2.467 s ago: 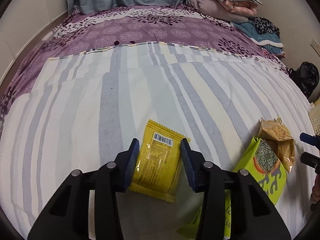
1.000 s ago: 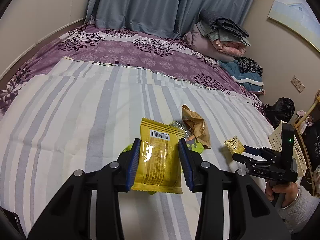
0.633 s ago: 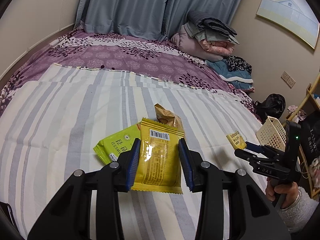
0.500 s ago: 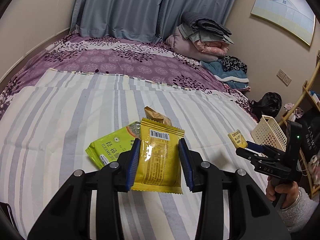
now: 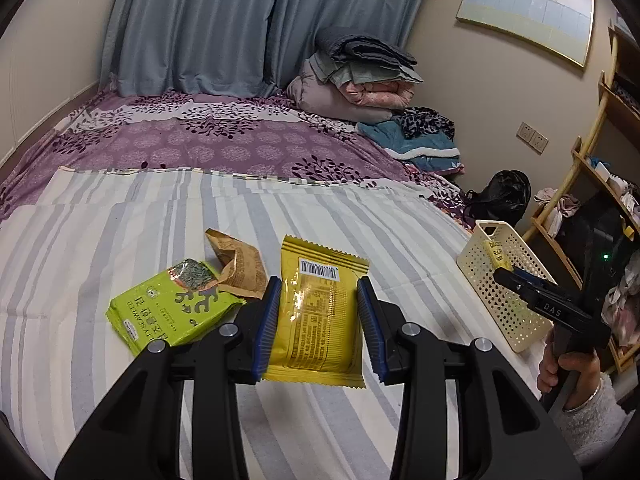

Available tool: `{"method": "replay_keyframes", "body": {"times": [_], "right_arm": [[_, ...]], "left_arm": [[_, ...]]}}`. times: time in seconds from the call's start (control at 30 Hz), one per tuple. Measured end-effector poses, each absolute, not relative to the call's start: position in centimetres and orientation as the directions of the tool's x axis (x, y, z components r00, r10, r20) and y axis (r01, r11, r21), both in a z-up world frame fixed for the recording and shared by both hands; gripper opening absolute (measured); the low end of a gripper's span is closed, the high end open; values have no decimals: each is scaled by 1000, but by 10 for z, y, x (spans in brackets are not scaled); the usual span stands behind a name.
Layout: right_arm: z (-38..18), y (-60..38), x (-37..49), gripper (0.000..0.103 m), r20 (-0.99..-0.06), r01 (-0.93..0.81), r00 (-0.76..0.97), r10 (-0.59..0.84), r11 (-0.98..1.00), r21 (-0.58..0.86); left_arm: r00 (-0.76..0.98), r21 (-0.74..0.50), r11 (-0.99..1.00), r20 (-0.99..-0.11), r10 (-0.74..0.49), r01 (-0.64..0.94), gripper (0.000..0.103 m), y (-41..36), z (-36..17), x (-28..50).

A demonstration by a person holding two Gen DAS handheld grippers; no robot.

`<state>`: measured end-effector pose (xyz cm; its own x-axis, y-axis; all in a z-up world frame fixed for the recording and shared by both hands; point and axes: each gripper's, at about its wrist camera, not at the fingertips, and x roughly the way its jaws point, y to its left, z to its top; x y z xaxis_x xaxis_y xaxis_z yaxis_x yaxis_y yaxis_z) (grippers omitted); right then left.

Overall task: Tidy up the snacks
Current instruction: 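Carry the bibizan pack to the basket and open the right tool while the left tool carries the yellow packet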

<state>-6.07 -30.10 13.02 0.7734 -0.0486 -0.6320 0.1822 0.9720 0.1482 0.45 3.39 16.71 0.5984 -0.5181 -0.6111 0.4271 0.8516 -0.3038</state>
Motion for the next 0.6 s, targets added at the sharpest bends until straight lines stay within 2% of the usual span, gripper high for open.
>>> {"method": "replay_keyframes", "body": {"times": [0.3, 0.6], "right_arm": [[139, -377, -113, 65, -593, 383, 772, -229, 912, 146], [119, -439, -157, 69, -614, 547, 704, -358, 824, 147]], "left_arm": [[585, -275, 827, -601, -546, 489, 40, -10, 186, -2], [560, -233, 797, -604, -567, 557, 40, -60, 201, -11]]}}
